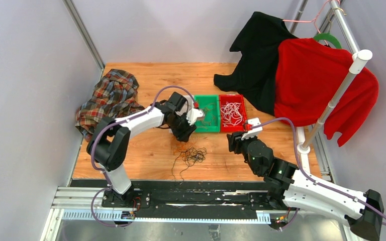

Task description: Untangle the cables

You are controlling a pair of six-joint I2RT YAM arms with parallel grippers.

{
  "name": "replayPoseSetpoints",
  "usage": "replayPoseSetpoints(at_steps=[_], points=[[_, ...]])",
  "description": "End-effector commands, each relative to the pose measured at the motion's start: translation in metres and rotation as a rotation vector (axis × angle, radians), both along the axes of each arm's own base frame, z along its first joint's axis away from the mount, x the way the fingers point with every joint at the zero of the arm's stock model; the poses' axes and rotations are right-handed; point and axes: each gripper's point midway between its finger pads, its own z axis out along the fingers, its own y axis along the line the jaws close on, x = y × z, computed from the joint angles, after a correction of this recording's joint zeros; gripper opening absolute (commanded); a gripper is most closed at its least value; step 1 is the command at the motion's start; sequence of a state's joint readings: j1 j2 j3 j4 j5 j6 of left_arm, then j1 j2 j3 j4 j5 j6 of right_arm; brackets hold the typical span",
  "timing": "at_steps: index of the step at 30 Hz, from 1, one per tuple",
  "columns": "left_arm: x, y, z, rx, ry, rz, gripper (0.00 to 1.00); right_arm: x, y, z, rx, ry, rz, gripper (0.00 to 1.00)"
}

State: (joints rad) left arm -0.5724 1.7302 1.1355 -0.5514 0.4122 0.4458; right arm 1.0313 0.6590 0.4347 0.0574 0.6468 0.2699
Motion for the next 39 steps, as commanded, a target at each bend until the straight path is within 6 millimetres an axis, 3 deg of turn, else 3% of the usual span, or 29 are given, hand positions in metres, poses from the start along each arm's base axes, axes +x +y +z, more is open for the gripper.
replayPoseSetpoints(at_steps=[1,4,7,13,21,31,35,39], points=[[-0.006,-0.003,0.003,-0.040,0.001,-0.030,0.38,0.005,-0.003,0.009,0.038,-0.008,-0.039,0.49],[-0.013,-0.003,0.019,-0.068,-0.007,-0.043,0.15,0.007,0.002,0.008,0.044,-0.006,-0.037,0.45],[-0.017,-0.003,0.043,-0.095,-0.026,-0.046,0.03,0.009,0.010,0.007,0.052,-0.004,-0.024,0.42],[-0.023,-0.007,0.101,-0.155,-0.043,-0.046,0.01,0.015,0.031,0.018,0.091,-0.025,0.021,0.41],[-0.035,-0.015,0.189,-0.285,-0.081,-0.023,0.01,0.019,0.074,0.046,0.189,-0.060,0.145,0.69],[-0.056,-0.015,0.297,-0.464,-0.205,-0.035,0.01,0.017,0.138,0.091,0.247,-0.143,0.384,0.71],[-0.067,-0.013,0.314,-0.508,-0.212,-0.033,0.01,0.015,0.162,0.109,0.276,-0.165,0.463,0.71],[-0.076,-0.012,0.322,-0.538,-0.196,-0.032,0.00,0.021,0.177,0.114,0.297,-0.164,0.472,0.72]])
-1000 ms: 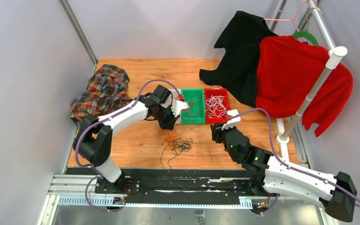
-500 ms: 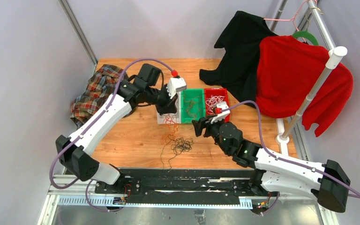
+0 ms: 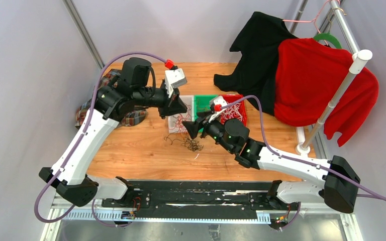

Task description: Untangle the cables

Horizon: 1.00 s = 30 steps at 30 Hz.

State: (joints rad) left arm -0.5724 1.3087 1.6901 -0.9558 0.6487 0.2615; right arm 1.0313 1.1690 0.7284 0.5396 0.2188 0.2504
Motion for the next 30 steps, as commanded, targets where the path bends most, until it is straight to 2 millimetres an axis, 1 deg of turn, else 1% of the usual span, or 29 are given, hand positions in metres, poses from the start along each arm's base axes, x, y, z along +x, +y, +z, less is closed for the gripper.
replayPoseSetpoints(at_steps=[1,4,6,7,9,11,14,15,16,18,22,28,30], points=[[-0.018,0.001,0.013,-0.047,0.048,-0.021,0.01,0.006,0.017,0.031,0.073,-0.050,0.031,0.72],[-0.027,0.001,0.021,-0.073,0.053,-0.042,0.01,0.014,0.014,0.033,0.088,-0.046,-0.020,0.69],[-0.033,0.002,0.024,-0.086,0.060,-0.054,0.01,0.018,0.014,0.032,0.091,-0.043,-0.041,0.65],[-0.036,0.001,0.025,-0.093,0.066,-0.063,0.01,0.019,0.015,0.031,0.091,-0.040,-0.045,0.61],[-0.039,0.001,0.027,-0.101,0.070,-0.072,0.01,0.019,0.017,0.027,0.090,-0.031,-0.039,0.51],[-0.040,0.002,0.027,-0.104,0.070,-0.071,0.01,0.017,0.018,0.019,0.086,-0.011,-0.029,0.40],[-0.041,0.004,0.031,-0.106,0.051,-0.065,0.00,0.015,0.016,0.003,0.070,0.020,-0.028,0.20],[-0.040,0.005,0.034,-0.107,0.038,-0.060,0.00,0.013,0.014,-0.006,0.059,0.035,-0.031,0.15],[-0.039,0.006,0.037,-0.108,0.023,-0.054,0.00,0.012,0.012,-0.011,0.058,0.045,-0.032,0.13],[-0.037,0.008,0.043,-0.110,-0.002,-0.041,0.01,0.007,0.007,-0.023,0.053,0.069,-0.027,0.13],[-0.036,0.009,0.057,-0.125,-0.047,-0.033,0.00,-0.004,-0.002,-0.049,0.024,0.110,-0.021,0.20],[-0.034,0.008,0.087,-0.172,-0.095,-0.025,0.00,-0.022,-0.010,-0.092,-0.045,0.191,-0.014,0.20],[-0.033,0.007,0.099,-0.190,-0.110,-0.023,0.00,-0.024,-0.013,-0.106,-0.076,0.212,-0.030,0.19]])
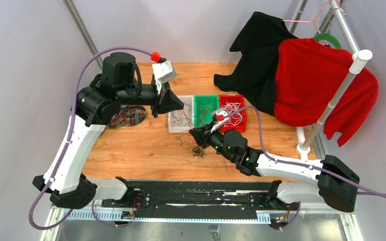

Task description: Untangle the cables

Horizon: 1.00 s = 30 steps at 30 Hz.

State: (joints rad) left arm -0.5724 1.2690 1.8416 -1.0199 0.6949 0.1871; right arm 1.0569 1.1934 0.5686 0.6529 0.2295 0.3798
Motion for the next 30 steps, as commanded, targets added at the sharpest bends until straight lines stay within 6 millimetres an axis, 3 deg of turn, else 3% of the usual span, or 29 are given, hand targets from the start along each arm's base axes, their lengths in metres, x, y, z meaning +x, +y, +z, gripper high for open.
replayPoseSetpoints(at_steps=[1,10,15,19,24,30], points=[[-0.003,-0.002,0.047,-0.094,-0.091,-0.006,0.01,-0.008,-0.014,-0.054,-0.119,0.094,-0.039,0.19],[-0.001,0.003,0.111,-0.189,-0.221,0.042,0.00,-0.014,-0.037,-0.123,-0.247,0.164,-0.103,0.24],[0.002,0.005,0.131,-0.219,-0.268,0.064,0.00,-0.022,-0.039,-0.137,-0.260,0.171,-0.091,0.36],[0.006,0.003,0.113,-0.187,-0.230,0.062,0.00,-0.024,-0.037,-0.114,-0.243,0.120,-0.073,0.44],[0.009,0.000,0.087,-0.139,-0.192,0.047,0.00,-0.020,-0.043,-0.064,-0.218,0.011,-0.076,0.49],[0.002,0.000,0.074,-0.119,-0.185,0.010,0.00,-0.021,-0.046,0.009,-0.159,-0.135,-0.045,0.58]])
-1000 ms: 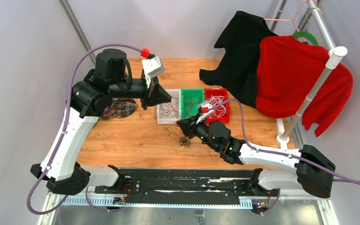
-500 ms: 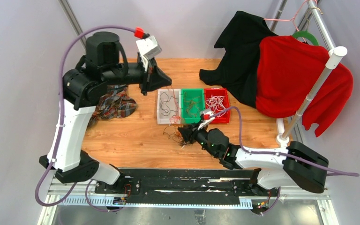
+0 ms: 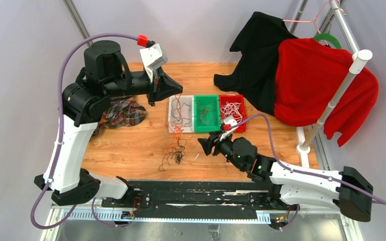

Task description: Untangle the cables

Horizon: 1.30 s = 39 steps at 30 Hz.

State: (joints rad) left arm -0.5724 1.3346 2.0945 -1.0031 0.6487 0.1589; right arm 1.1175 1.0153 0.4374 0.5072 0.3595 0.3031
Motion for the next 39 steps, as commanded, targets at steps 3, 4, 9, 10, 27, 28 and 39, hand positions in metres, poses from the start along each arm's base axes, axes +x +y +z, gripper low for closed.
replayPoseSetpoints(at_steps=[3,4,9,10,27,28,39], points=[[-0.009,-0.002,-0.001,-0.004,-0.030,-0.063,0.00,0.000,-0.001,0.077,0.022,-0.171,0.035,0.61],[-0.011,-0.003,-0.002,-0.004,-0.028,-0.073,0.00,0.001,0.000,0.085,0.025,-0.181,0.043,0.61],[-0.013,-0.005,-0.010,0.004,-0.007,-0.093,0.00,-0.002,0.011,0.117,0.063,-0.210,0.109,0.61],[-0.011,-0.005,-0.013,0.009,0.001,-0.090,0.00,-0.004,0.013,0.124,0.075,-0.220,0.123,0.61],[0.001,0.003,-0.040,0.071,0.018,-0.007,0.01,0.034,0.048,0.165,0.105,-0.279,0.022,0.46],[0.001,0.004,-0.040,0.072,0.017,-0.001,0.00,0.038,0.046,0.164,0.098,-0.278,-0.008,0.43],[-0.016,0.007,-0.045,0.055,0.057,-0.034,0.00,0.064,0.035,0.165,0.078,-0.324,-0.209,0.37]])
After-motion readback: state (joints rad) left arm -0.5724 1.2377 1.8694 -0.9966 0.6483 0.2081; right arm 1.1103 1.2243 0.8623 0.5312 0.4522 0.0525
